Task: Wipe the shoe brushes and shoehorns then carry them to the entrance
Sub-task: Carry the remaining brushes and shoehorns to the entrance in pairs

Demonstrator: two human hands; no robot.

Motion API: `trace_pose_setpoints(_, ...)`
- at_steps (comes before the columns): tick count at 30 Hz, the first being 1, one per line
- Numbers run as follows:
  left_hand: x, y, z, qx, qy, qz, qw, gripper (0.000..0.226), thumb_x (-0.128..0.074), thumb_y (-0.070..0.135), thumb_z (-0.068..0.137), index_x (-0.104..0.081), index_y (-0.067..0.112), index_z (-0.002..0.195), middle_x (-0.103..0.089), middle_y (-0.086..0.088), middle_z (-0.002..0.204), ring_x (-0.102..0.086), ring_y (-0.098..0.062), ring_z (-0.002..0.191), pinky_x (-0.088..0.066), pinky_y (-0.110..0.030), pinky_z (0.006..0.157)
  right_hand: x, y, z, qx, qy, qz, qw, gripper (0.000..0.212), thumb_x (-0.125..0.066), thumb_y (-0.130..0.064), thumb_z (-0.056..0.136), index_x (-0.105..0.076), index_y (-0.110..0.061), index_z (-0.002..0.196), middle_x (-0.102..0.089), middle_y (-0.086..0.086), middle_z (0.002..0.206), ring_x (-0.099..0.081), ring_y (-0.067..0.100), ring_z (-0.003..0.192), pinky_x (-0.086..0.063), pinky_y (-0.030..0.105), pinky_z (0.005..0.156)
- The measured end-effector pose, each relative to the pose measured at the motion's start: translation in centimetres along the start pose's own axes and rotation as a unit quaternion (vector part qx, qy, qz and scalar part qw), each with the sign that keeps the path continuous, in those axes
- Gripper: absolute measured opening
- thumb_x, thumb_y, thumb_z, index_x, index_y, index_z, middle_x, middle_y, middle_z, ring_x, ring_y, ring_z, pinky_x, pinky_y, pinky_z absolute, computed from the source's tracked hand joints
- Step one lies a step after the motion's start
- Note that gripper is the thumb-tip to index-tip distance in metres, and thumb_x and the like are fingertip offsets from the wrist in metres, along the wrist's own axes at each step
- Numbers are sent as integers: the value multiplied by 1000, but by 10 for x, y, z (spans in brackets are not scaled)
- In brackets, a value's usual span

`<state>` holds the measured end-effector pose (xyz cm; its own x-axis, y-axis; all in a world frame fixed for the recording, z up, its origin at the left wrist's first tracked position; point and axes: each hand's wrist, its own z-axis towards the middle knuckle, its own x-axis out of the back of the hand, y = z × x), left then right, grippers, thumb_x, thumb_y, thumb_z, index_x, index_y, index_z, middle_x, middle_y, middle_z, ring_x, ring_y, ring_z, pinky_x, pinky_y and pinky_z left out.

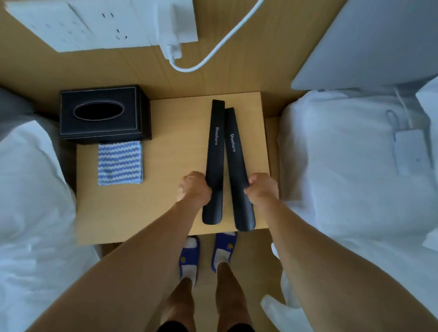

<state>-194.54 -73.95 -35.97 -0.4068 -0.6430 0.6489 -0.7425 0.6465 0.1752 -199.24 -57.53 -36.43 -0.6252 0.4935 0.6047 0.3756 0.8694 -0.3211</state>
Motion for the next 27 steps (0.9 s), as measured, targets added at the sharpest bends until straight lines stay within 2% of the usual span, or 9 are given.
trace_pose_setpoints(4,12,12,-26,-80,18,51,995,12,-62,13,90,-66,15,100,-65,-8,96,-56,-22,79,-46,-30,60,20,18,-29,-28,34,72,996,14,-70,-10,91,-61,-17,83,-65,4,86,-68,18,79,-61,32,70)
trace_pose_setpoints(6,22,24,-41,-118,26,56,991,10,-62,12,89,-67,17,97,-67,-8,95,-57,-22,78,-46,-29,60,35,25,-47,-49,58,134,988,9,-71,-3,87,-64,-9,88,-69,11,91,-70,26,83,-63,46,74)
trace_pose_setpoints(8,32,39,-57,-158,35,63,985,8,-62,12,88,-64,19,89,-65,-6,91,-58,-23,78,-46,-29,60,51,32,-65,-62,87,187,977,14,-69,3,84,-64,-4,95,-69,15,97,-70,32,90,-62,53,75)
trace_pose_setpoints(11,49,65,-84,-232,58,88,967,12,-62,15,88,-55,22,79,-61,-2,83,-62,-25,79,-43,-28,58,78,39,-98,-47,141,223,964,21,-66,0,87,-59,-17,97,-68,7,98,-68,31,93,-62,51,78)
trace_pose_setpoints(13,61,84,-106,-287,67,91,951,8,-63,18,88,-58,20,82,-65,-3,85,-64,-26,81,-49,-30,61,98,43,-121,-26,183,234,955,27,-67,-4,88,-53,-25,97,-67,4,97,-66,28,89,-62,46,78)
trace_pose_setpoints(15,74,100,-130,-341,72,87,933,2,-64,20,90,-64,20,92,-69,-4,92,-65,-27,86,-56,-35,70,118,46,-147,-18,226,246,942,28,-69,-5,87,-52,-23,100,-69,6,99,-66,25,86,-62,40,76)
trace_pose_setpoints(17,88,112,-156,-395,80,78,912,10,-64,21,91,-67,22,100,-70,-2,95,-65,-26,89,-57,-37,76,139,47,-175,-8,271,280,921,30,-70,-2,84,-56,-18,104,-70,7,98,-67,28,88,-61,43,77)
trace_pose_setpoints(22,128,137,-221,-515,88,38,852,16,-62,18,93,-67,18,108,-70,-1,93,-66,-23,87,-55,-33,76,190,42,-253,34,383,327,863,37,-69,2,80,-68,-15,113,-74,9,97,-70,31,90,-59,50,83)
trace_pose_setpoints(27,165,159,-295,-613,101,-22,784,17,-60,24,96,-65,19,111,-71,3,97,-67,-17,83,-56,-29,75,229,37,-332,68,493,313,809,22,-71,-4,82,-75,-13,102,-76,3,95,-73,24,82,-60,46,82)
